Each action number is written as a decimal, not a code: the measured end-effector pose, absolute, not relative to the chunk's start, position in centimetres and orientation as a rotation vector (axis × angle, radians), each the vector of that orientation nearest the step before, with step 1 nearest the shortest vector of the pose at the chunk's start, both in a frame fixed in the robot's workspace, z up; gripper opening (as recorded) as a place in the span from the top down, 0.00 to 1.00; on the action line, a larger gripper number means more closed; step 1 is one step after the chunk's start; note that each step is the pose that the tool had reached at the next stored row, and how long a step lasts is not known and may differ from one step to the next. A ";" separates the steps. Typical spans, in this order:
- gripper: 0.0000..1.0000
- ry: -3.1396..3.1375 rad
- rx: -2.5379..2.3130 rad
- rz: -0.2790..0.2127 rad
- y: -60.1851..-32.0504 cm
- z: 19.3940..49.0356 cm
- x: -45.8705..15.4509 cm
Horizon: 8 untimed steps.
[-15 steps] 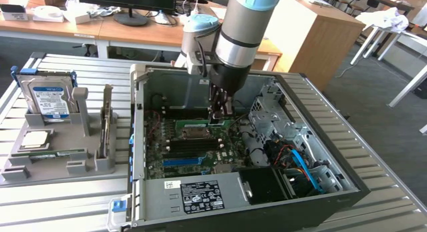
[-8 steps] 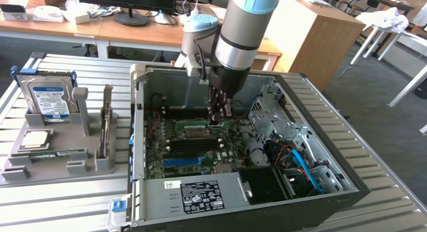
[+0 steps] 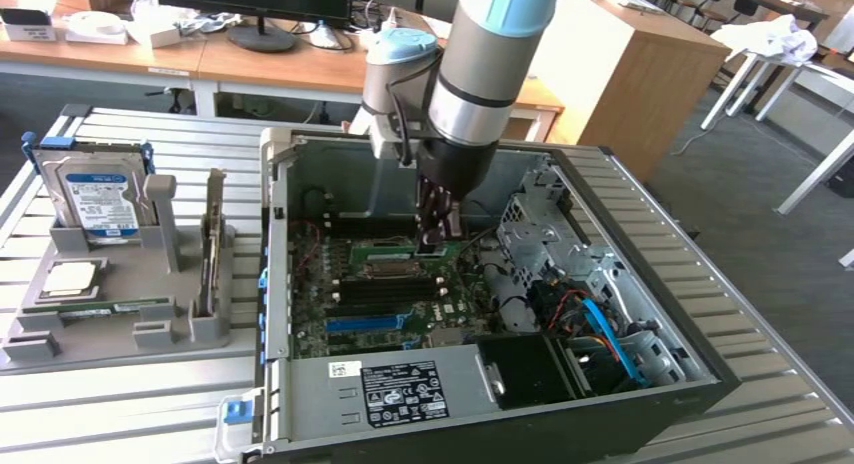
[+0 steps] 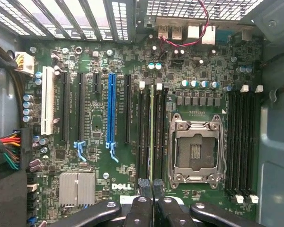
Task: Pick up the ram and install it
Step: 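Insert the ram into the slot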
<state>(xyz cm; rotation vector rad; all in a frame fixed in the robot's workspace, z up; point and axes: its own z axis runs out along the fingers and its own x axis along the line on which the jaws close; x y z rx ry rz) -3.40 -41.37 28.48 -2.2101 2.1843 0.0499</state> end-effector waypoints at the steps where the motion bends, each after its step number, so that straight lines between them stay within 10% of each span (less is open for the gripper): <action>1: 0.88 2.184 -2.210 0.050 -41.4 28.4 -3.4; 8: 0.88 2.182 -2.208 0.055 -41.4 27.8 -3.4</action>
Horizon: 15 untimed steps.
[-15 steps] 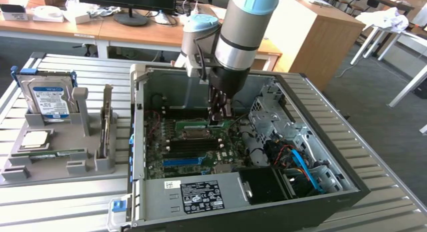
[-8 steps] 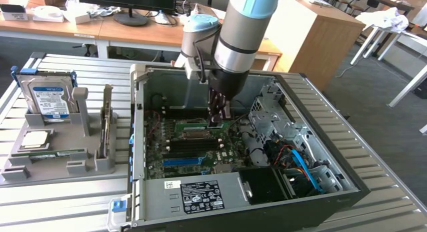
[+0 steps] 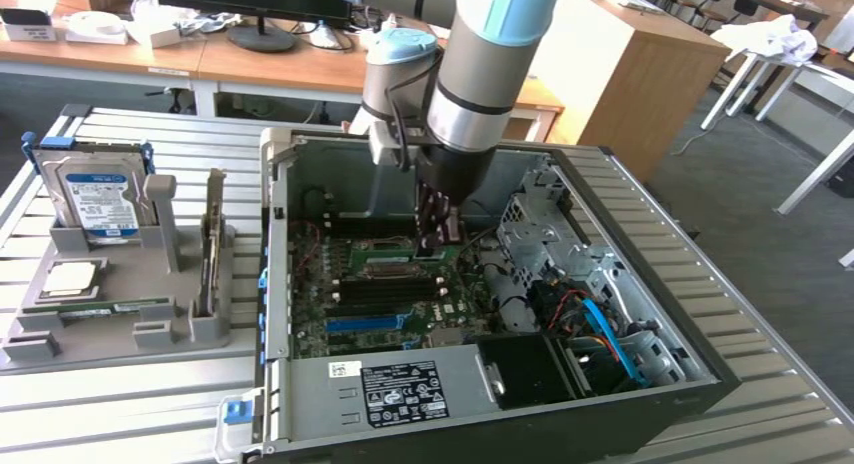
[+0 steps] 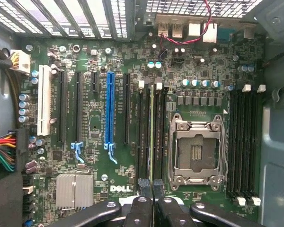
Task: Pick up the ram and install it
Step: 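Insert the ram into the slot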
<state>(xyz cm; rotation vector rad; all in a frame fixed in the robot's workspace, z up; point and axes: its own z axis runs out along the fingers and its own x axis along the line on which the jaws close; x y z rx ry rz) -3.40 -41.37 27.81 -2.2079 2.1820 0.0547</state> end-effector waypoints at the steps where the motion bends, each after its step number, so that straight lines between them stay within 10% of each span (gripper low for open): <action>1: 0.88 2.182 -2.208 0.055 -41.4 27.7 -3.4; 15: 0.88 2.175 -2.201 0.069 -41.4 26.7 -3.4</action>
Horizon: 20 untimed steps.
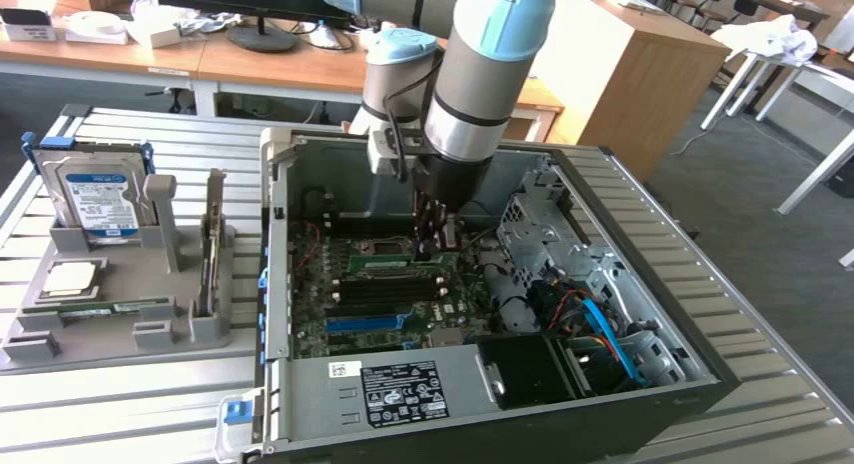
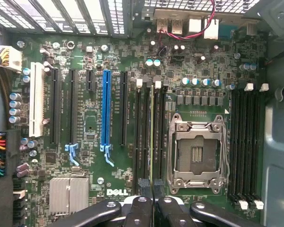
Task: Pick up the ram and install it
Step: 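Insert the ram into the slot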
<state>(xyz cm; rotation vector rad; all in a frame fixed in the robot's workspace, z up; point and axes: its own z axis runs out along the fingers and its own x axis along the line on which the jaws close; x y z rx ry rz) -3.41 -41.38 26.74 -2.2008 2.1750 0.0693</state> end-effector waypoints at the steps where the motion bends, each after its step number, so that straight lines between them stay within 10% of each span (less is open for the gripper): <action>1: 0.88 2.175 -2.200 0.070 -41.4 26.7 -3.4; 20: 0.88 2.172 -2.197 0.077 -41.4 25.8 -3.4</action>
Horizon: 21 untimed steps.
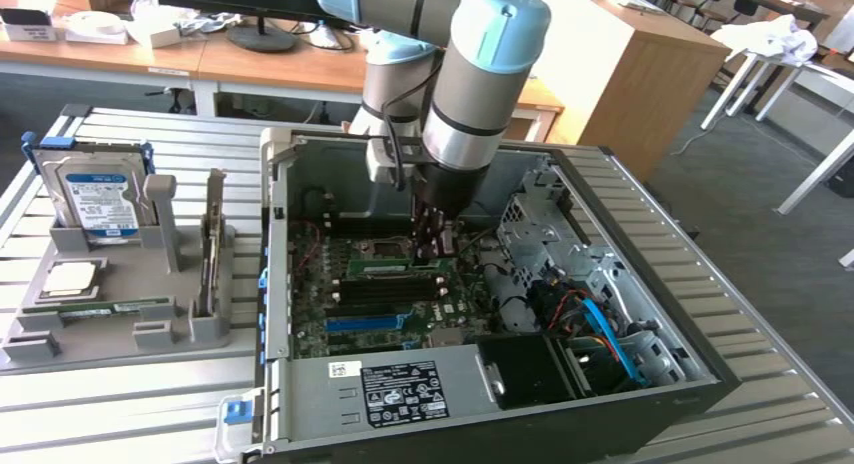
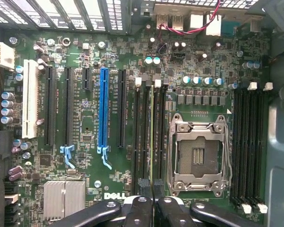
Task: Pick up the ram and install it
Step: 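Insert the ram into the slot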
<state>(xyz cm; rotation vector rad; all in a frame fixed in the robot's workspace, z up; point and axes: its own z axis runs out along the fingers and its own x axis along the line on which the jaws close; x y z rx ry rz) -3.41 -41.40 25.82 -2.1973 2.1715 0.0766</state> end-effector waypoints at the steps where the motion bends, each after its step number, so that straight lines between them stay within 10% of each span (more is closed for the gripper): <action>1: 0.88 2.171 -2.197 0.077 -41.4 25.8 -3.4; 21: 0.88 2.171 -2.197 0.077 -42.7 25.8 -3.4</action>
